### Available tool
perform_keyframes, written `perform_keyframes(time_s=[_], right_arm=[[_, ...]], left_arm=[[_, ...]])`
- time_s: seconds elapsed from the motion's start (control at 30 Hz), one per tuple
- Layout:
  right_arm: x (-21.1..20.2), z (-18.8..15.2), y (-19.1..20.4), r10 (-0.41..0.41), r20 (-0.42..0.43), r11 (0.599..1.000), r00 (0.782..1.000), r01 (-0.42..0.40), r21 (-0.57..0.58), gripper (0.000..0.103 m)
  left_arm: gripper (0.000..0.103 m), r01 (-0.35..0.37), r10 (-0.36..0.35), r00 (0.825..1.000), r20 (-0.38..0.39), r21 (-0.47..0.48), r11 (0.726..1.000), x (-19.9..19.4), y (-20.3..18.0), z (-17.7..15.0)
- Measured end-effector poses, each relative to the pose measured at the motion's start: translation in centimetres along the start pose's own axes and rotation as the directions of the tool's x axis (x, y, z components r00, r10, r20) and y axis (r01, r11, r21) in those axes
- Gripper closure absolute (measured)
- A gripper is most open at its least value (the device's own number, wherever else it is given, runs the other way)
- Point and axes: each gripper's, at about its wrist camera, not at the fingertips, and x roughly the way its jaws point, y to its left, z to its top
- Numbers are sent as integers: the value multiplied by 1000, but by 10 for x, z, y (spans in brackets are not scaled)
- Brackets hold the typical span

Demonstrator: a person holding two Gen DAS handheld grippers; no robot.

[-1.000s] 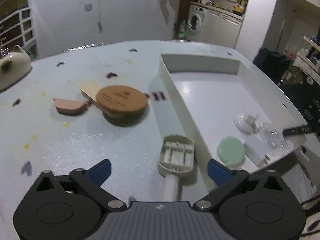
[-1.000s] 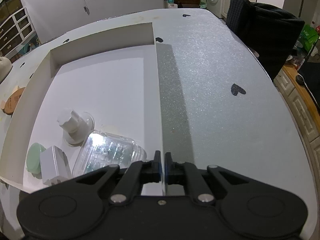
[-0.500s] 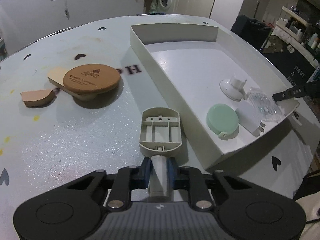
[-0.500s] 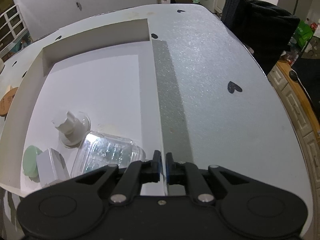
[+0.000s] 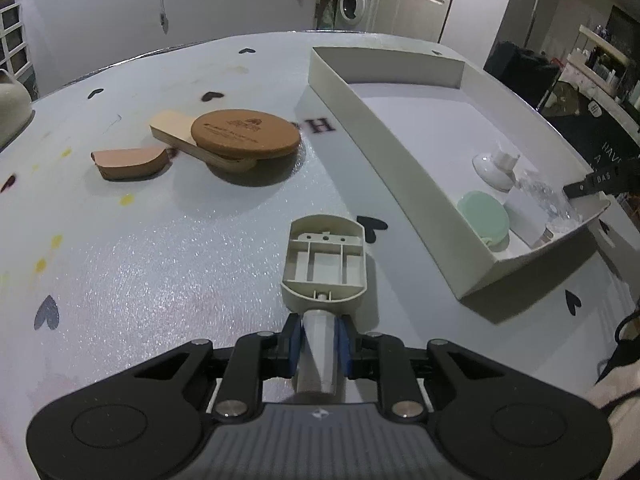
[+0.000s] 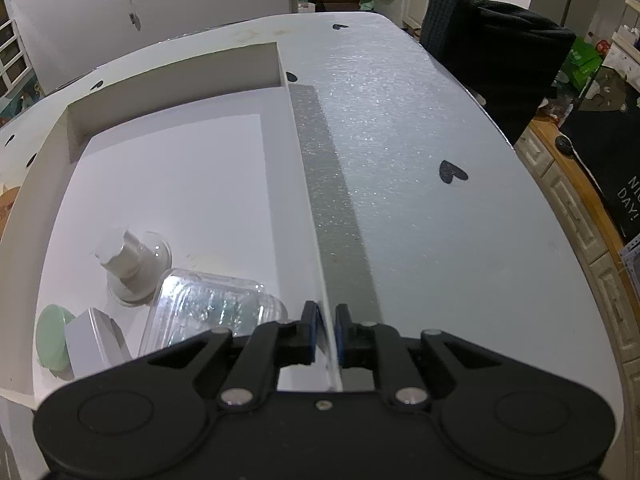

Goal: Organize rigid objects

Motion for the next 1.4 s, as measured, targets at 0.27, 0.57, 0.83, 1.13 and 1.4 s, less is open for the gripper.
perform_keyframes(time_s=[0.27, 0.57, 0.83, 1.13, 1.4], right_arm=[[1, 1, 1, -4, -1, 1000, 1000, 4, -17, 91], [0, 0, 4, -13, 3, 1000, 1000, 13, -28, 91], [0, 1, 5, -14, -2, 999, 1000, 14, -38, 91], [0, 1, 4, -15, 1, 1000, 1000, 15, -25, 91], [0, 0, 6, -27, 0, 999, 1000, 27, -25, 90]], left_arm=[[82, -11, 11, 1000, 21, -6, 1000, 8, -4, 8], [83, -7, 17, 993, 117, -85, 996, -4, 1, 25], [84, 39, -27, 968, 251, -44, 998, -23, -13, 72], [83, 37, -37, 978, 203, 1, 999, -29, -14, 67], [83, 52, -50, 994, 94, -16, 999, -33, 0, 30]])
